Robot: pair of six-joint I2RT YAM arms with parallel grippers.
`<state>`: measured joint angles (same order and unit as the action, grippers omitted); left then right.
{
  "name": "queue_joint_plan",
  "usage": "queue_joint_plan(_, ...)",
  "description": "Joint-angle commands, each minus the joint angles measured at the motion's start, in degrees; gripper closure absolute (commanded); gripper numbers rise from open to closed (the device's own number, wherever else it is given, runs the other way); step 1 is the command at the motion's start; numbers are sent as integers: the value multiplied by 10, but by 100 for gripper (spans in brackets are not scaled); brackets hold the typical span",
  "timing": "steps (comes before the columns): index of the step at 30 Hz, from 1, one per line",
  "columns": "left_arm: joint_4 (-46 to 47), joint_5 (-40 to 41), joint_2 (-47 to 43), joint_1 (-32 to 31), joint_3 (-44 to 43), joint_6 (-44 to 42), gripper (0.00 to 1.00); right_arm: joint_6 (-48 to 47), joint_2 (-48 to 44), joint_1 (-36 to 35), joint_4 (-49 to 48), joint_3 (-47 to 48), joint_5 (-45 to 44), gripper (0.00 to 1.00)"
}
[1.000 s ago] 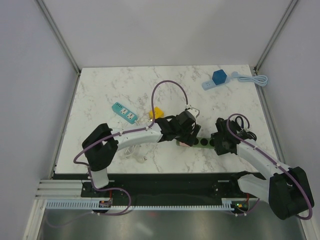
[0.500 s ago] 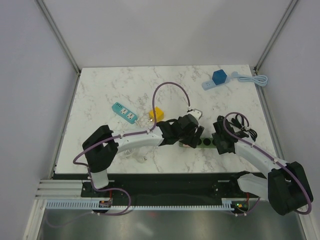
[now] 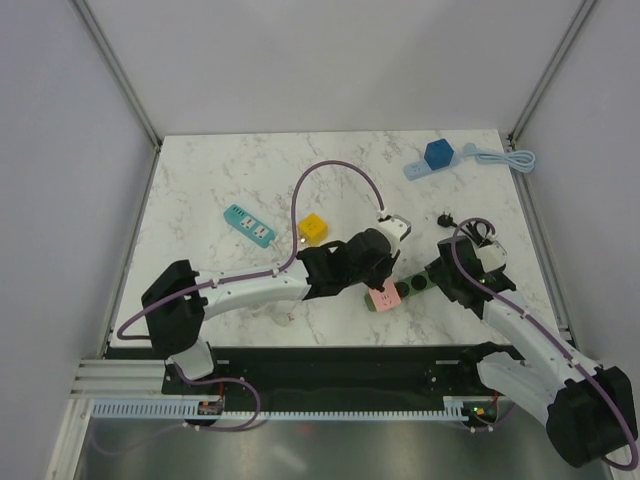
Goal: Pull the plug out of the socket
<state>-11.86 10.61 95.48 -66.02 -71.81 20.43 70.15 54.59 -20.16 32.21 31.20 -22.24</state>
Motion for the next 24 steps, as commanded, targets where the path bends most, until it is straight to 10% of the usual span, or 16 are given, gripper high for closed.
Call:
queue_joint_plan(1,18,25,-4,1,-14,-31,98,-94,-36,-2,3,38,9,64)
queue_joint_plan(3,-3,33,-7,1,-22,-21,95,-118,-34,-2,5,41,20,61)
queue_joint_plan(7,-53,33,-16,2,-37,12,28,-112,-19,-2,5,36,15,74)
queue_joint_plan(11,-98,-13,-35,2,-39,49,0,-92,-1,-2,4,40,6,85)
queue_joint_plan(24,-150,-129,3,3,-57,223,1,-61,-5,-2,-9,33,-25,92)
